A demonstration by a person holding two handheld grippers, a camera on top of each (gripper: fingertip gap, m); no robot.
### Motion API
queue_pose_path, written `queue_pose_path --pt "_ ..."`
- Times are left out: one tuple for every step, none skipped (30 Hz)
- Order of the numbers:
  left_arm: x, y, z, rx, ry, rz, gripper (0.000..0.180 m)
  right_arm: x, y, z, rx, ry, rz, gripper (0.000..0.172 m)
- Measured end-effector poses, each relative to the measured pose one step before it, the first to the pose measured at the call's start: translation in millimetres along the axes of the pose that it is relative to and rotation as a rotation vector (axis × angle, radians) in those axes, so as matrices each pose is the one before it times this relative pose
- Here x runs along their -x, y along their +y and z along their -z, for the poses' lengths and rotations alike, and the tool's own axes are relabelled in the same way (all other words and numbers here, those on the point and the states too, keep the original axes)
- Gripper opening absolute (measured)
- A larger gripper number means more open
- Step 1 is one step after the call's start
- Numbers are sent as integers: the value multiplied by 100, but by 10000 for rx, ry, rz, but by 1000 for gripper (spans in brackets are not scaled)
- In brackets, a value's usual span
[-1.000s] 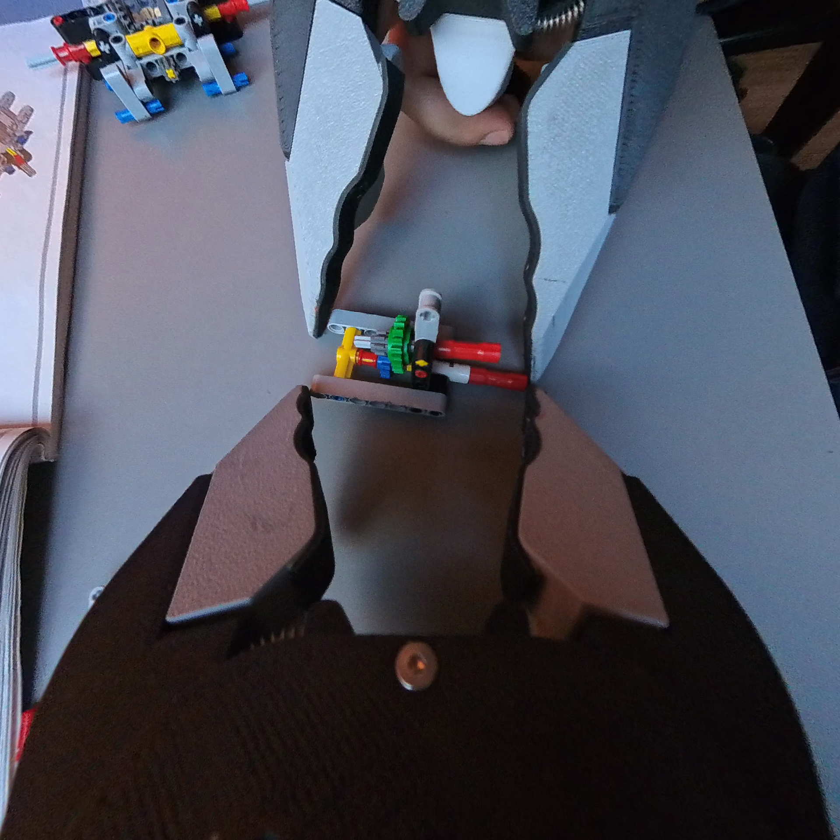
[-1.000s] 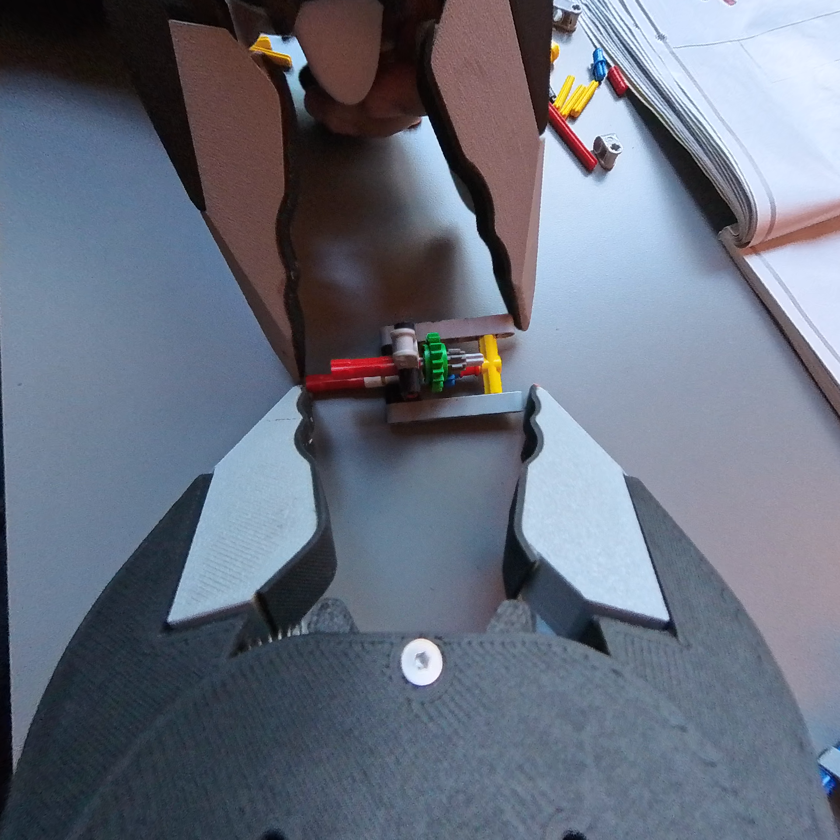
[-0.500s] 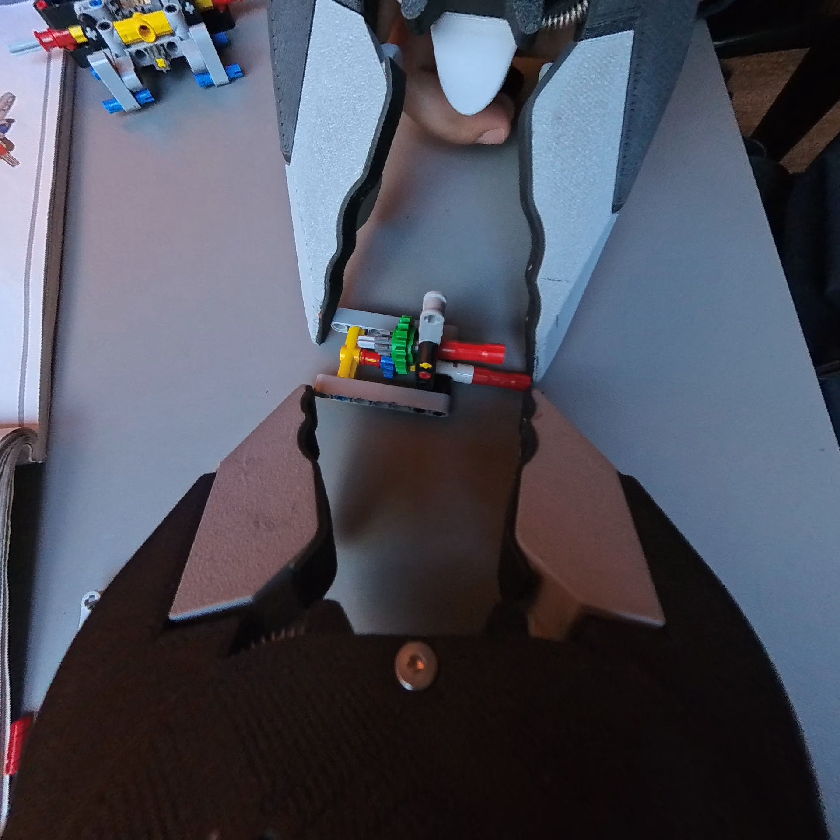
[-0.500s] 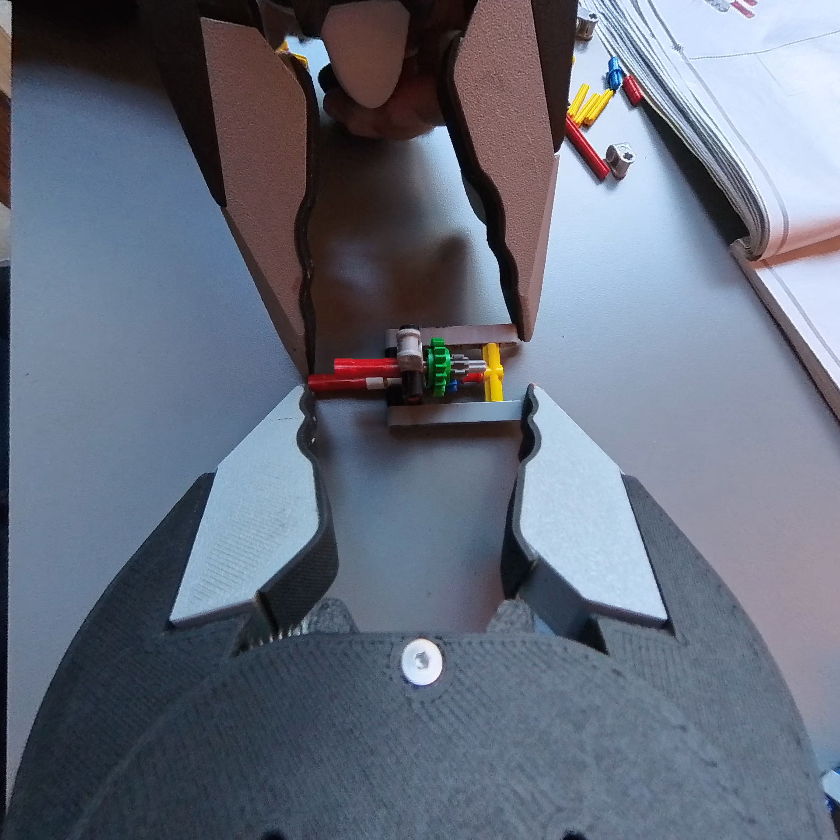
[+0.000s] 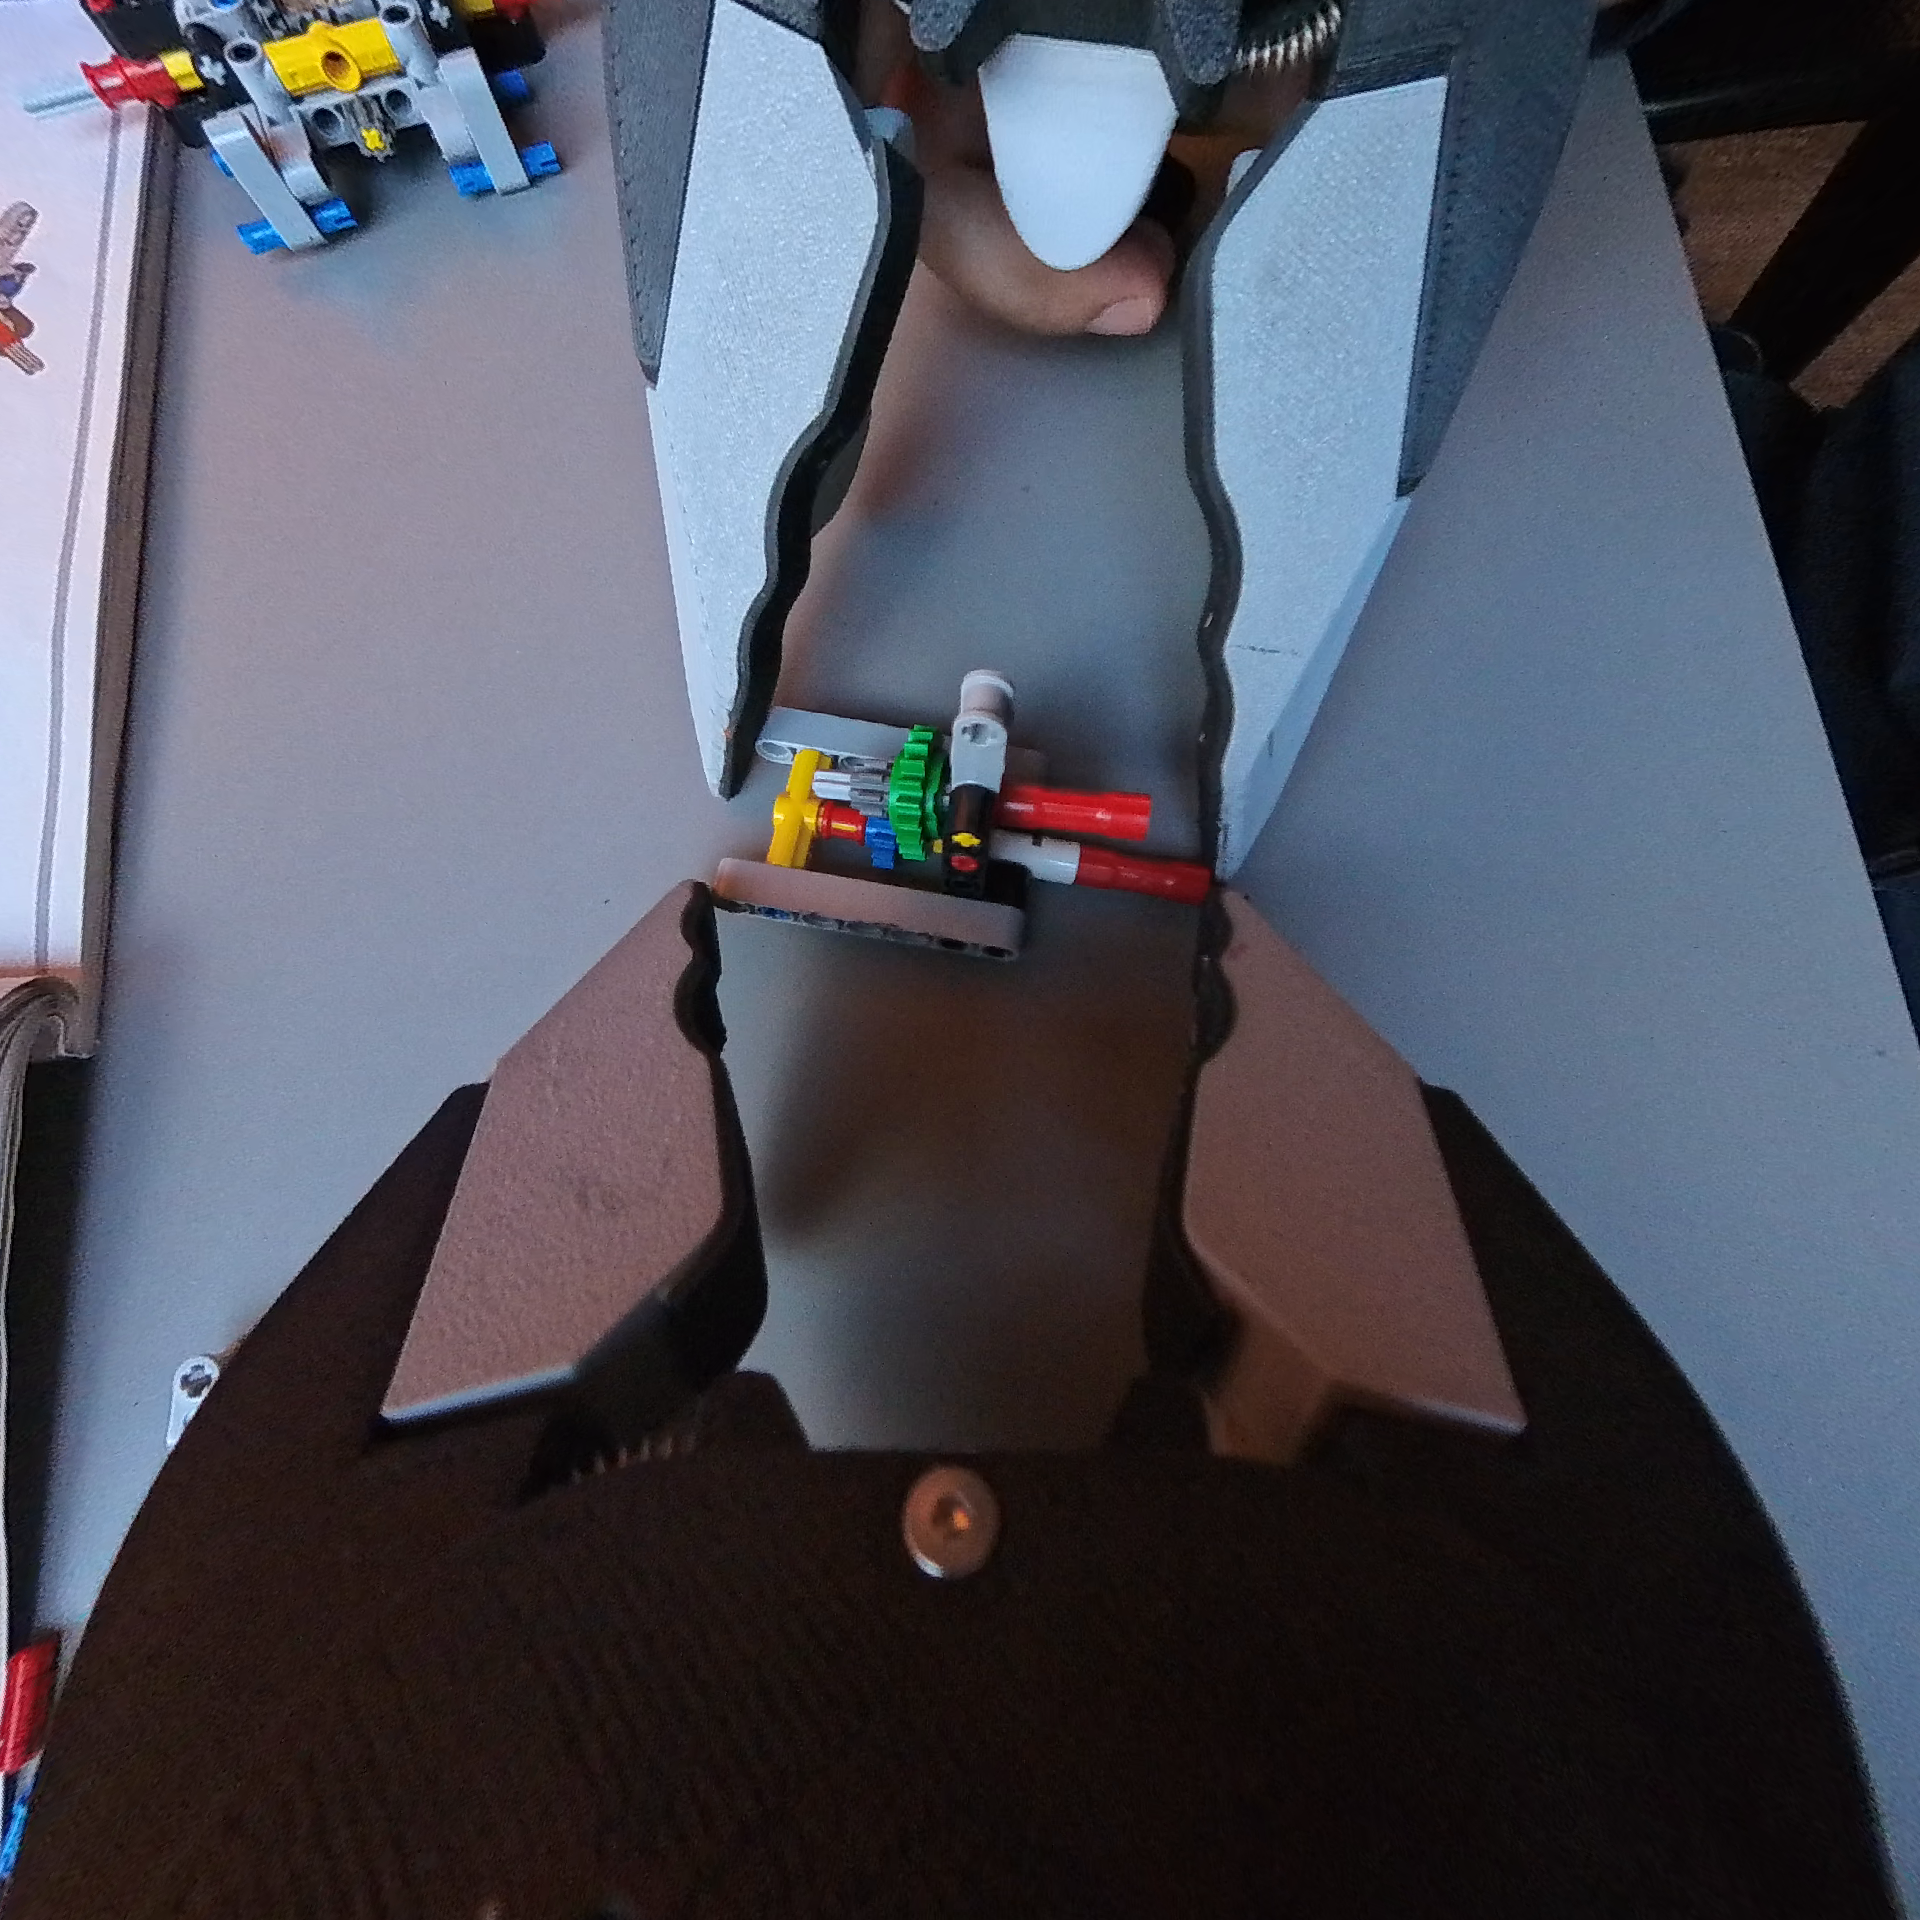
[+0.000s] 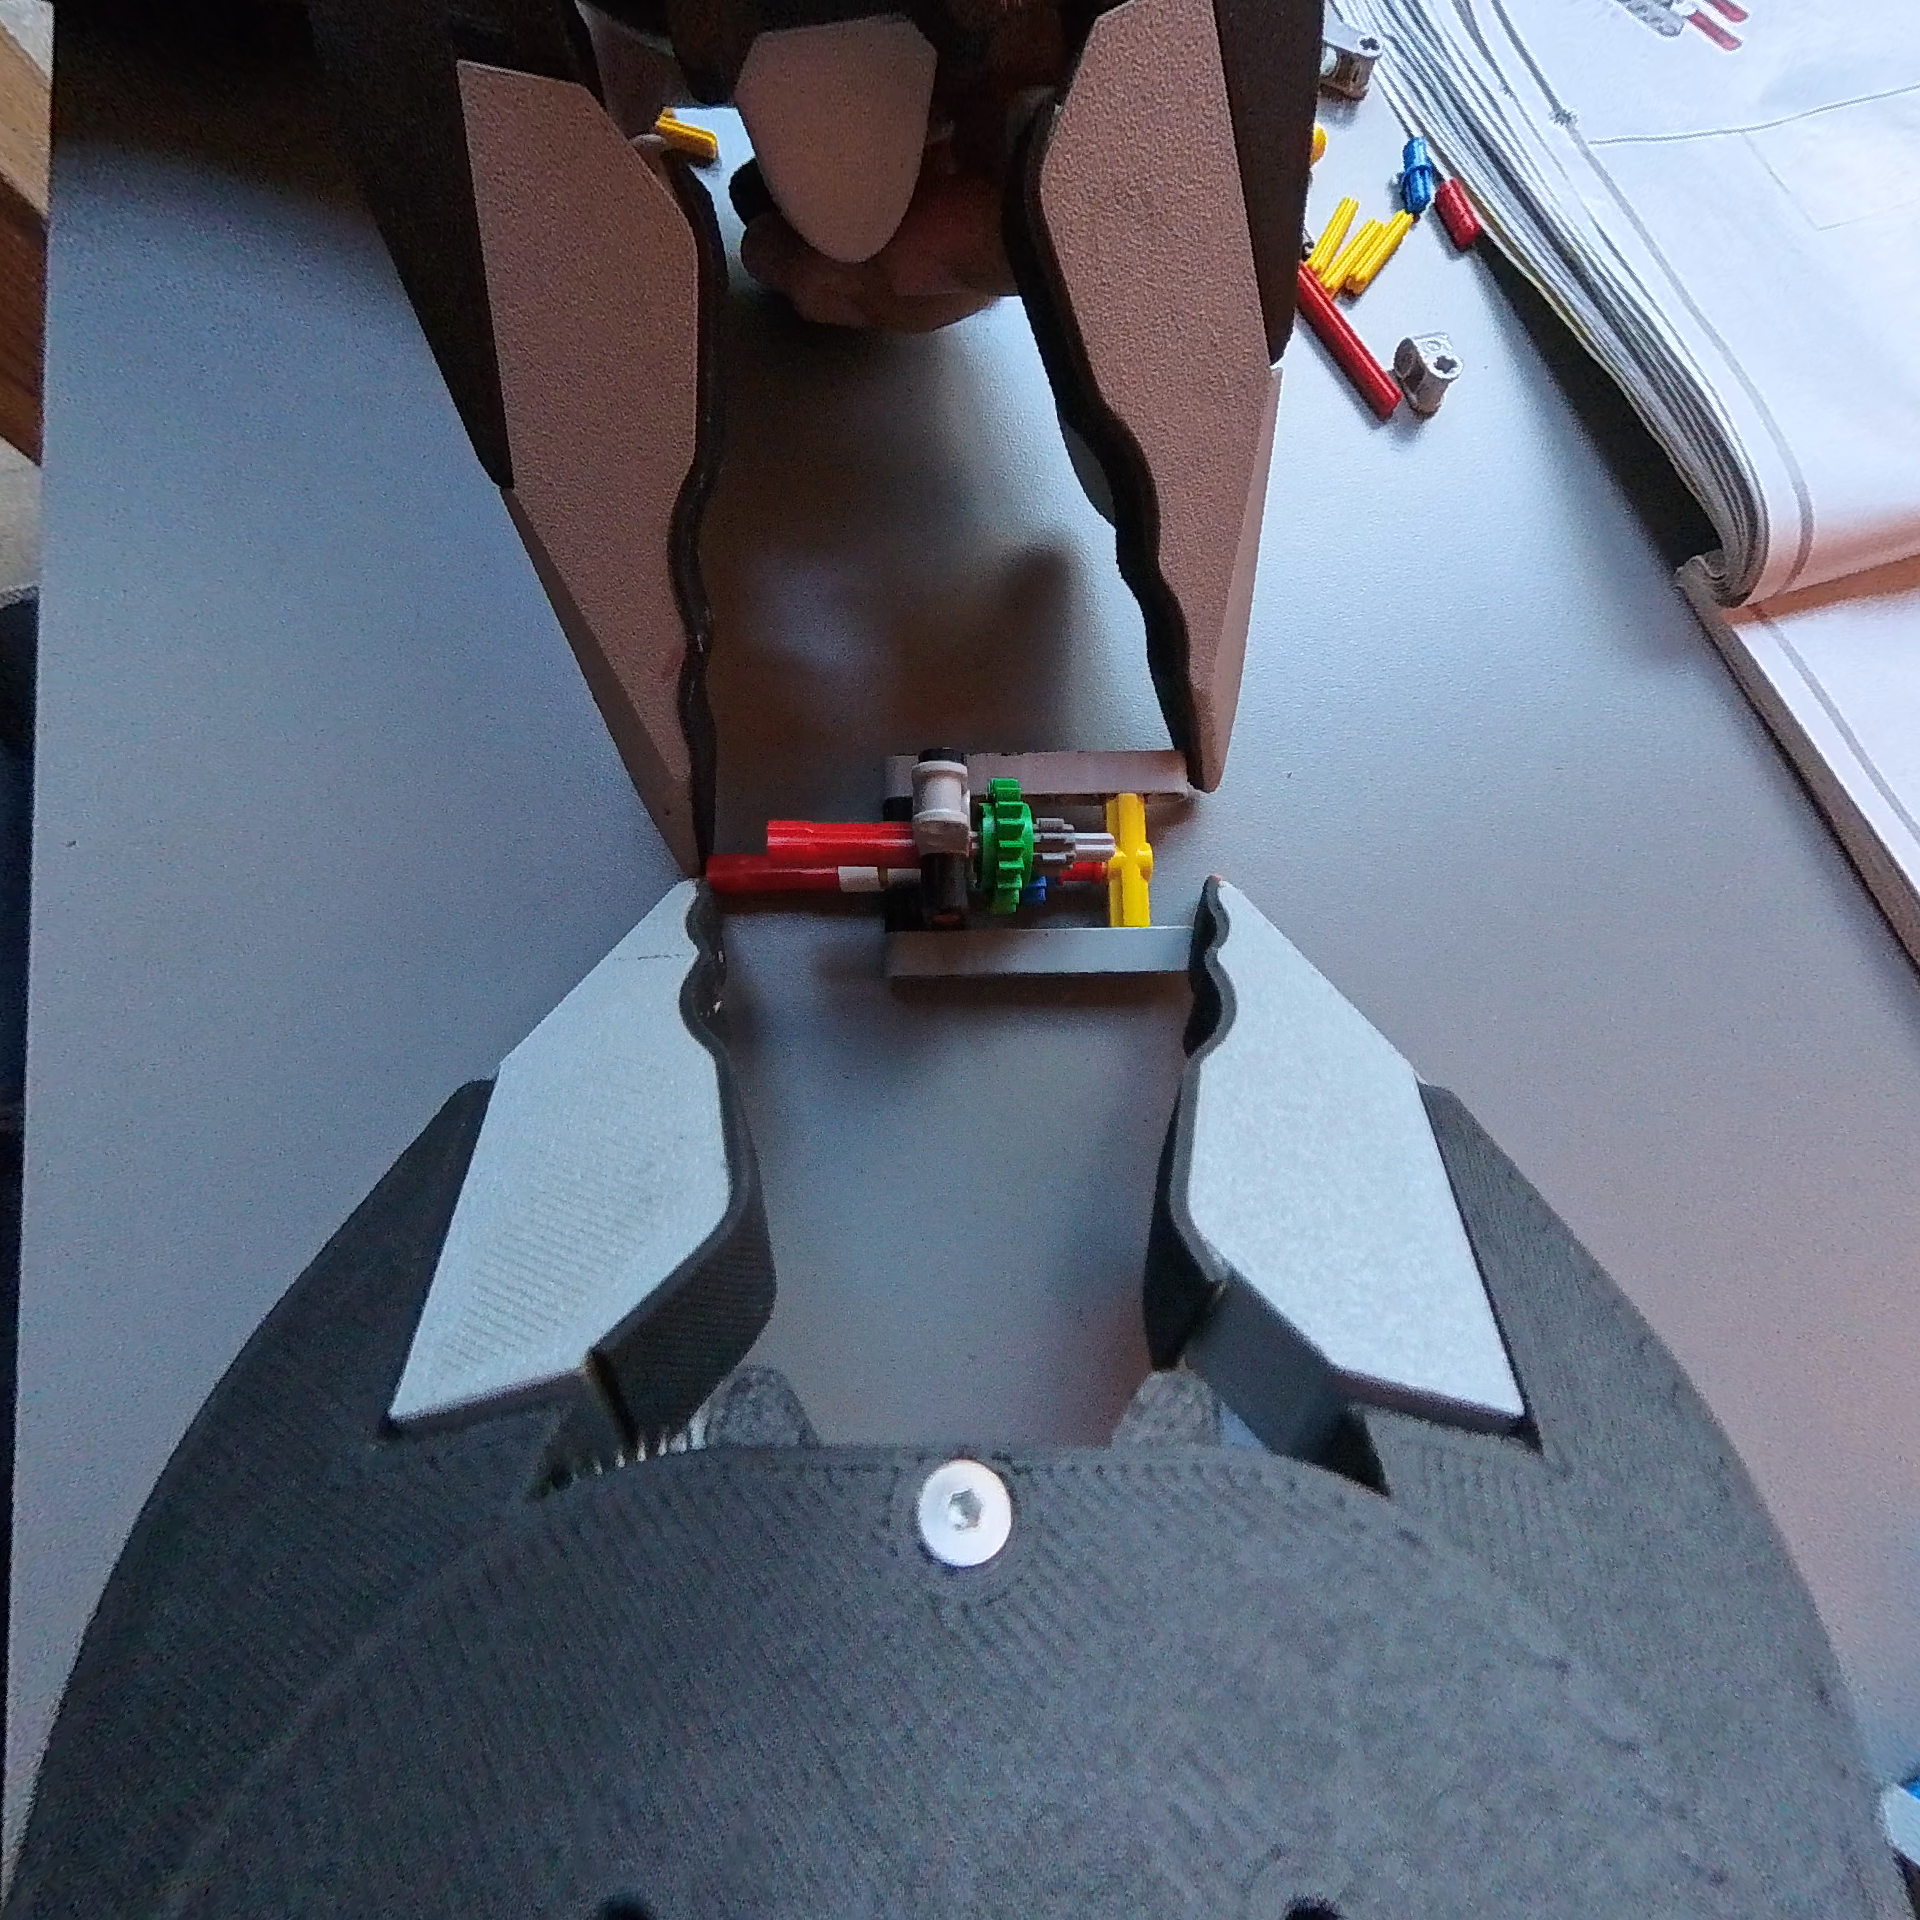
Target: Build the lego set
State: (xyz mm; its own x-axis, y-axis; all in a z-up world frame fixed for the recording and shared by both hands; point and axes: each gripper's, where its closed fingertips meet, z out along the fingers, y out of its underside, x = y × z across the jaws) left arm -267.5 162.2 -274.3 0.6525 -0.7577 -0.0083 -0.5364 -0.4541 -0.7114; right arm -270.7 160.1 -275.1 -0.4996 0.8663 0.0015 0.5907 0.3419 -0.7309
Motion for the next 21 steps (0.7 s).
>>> queue_pose_path --pt "-3 -2 -1 -2 3 -2 89 10 -6 -5 -2 -12 21 88" --pt "1 -3 -4 1 4 1 89 18 -13 -12 -3 -21 22 88" --pt "-5 -1 -3 3 7 5 89 18 1 -10 -4 -22 18 87" --pt "-11 2 1 1 6 3 89 16 -11 -9 -3 -17 4 87" --pt "-5 -5 -5 -1 8 2 89 19 -6 -5 -2 -12 8 87" --pt "-5 -17 -11 -9 18 2 89 99 -21 3 -13 -68 33 86" --pt "-36 24 -30 36 51 46 88 341 -46 14 -24 -173 135 79" --pt "-18 19 -17 12 43 33 88 6 -34 2 -11 4 -4 79" --pt "2 -9 6 -2 4 -10 88 -6 8 -6 1 1 7 78" --pt "1 -7 -2 -8 -7 -19 88 1 0 1 -1 8 2 78" --pt "3 6 6 0 -1 7 88 -7 -6 -6 0 3 -4 78" --pt "6 -17 4 -10 -13 -13 88 -6 -14 11 5 5 -9 78" --pt "6 -7 -4 -5 -4 -1 88 -6 -2 6 8 10 -18 78" --pt "11 3 5 -3 9 16 88 -28 -1 5 11 31 -17 79" --pt "1 -7 -2 -8 -7 -18 88 -40 18 10 11 45 -12 79" --pt "0 -13 13 -16 -22 -39 89 -97 23 1 12 63 -38 81" --pt "-3 -12 24 -11 -16 -28 89 -84 4 0 6 54 -28 83" --pt "-8 22 8 0 4 -9 89 -89 15 -5 8 75 -12 86" --pt "0 7 6 1 3 2 89 2 -4 -15 -4 18 6 86" --pt "1 -9 10 -7 -14 -16 89 0 11 -4 1 13 -7 86" --pt "-8 -2 3 -7 -17 -17 89 2 12 -1 -1 8 -10 86"
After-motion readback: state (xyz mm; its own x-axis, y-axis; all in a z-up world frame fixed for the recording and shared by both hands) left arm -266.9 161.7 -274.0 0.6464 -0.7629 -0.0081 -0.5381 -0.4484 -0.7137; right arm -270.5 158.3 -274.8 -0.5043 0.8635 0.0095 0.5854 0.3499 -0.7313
